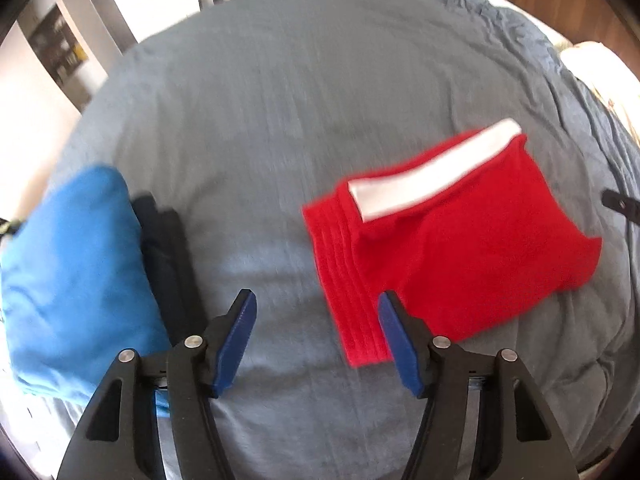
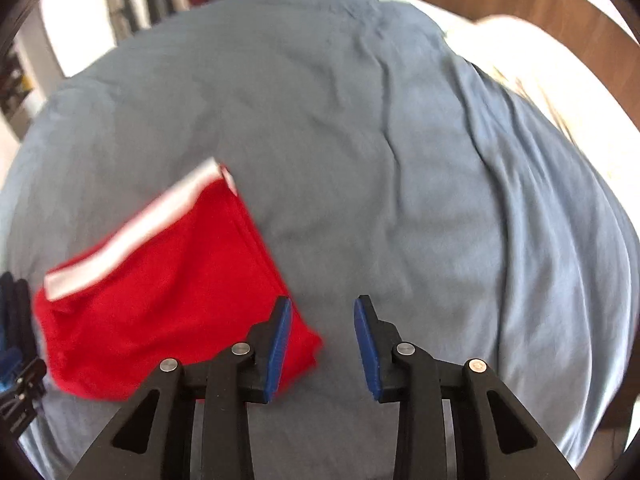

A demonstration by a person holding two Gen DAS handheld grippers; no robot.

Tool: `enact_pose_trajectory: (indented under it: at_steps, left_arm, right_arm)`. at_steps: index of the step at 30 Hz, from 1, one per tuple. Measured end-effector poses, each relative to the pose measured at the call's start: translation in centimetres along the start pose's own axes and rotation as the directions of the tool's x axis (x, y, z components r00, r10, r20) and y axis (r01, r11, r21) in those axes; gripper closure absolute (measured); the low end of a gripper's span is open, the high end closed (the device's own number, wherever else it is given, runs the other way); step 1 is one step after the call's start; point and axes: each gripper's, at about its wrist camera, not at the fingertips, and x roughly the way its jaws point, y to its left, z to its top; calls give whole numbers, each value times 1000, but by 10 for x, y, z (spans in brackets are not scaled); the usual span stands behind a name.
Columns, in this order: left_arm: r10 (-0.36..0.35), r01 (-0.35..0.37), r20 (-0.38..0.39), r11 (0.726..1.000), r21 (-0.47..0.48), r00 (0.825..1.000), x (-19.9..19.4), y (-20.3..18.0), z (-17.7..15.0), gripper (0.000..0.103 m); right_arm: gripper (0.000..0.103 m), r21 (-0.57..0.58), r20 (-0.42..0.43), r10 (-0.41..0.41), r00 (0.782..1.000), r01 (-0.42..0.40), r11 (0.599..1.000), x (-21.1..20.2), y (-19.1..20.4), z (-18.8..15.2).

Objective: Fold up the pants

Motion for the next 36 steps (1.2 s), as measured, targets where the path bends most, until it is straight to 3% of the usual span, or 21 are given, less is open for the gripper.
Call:
enact_pose_trajectory:
  at_steps: [6, 10, 14, 18, 28, 36]
  left_arm:
    - [-6, 8, 64, 999, -38, 998, 6, 6, 22, 39]
    - [-11, 16, 74, 998, -64, 997, 23, 12, 32, 39]
    - [1, 3, 51, 997, -72, 999, 40, 13, 36, 39]
    - [-21, 23, 24, 996, -86, 999, 51, 14, 33, 39]
    - [-26, 23, -22, 994, -109, 999, 79, 16, 39, 39]
    - [-11, 7, -44, 994, -105, 999, 92, 20, 42, 32]
  right_arm:
    - [70, -137, 81, 183, 980, -170, 976, 2, 26, 43]
    - [70, -201, 89, 231, 969, -210, 957, 18, 49, 65]
    - [70, -230, 41, 260, 965, -244, 942, 44, 64, 75]
    - [70, -257, -4, 263, 965, -255, 932, 69, 74, 79]
    - [70, -308, -24, 171, 985, -170, 936, 105, 85, 91]
    - [70, -307, -49, 141, 989, -149, 940, 127, 88, 99]
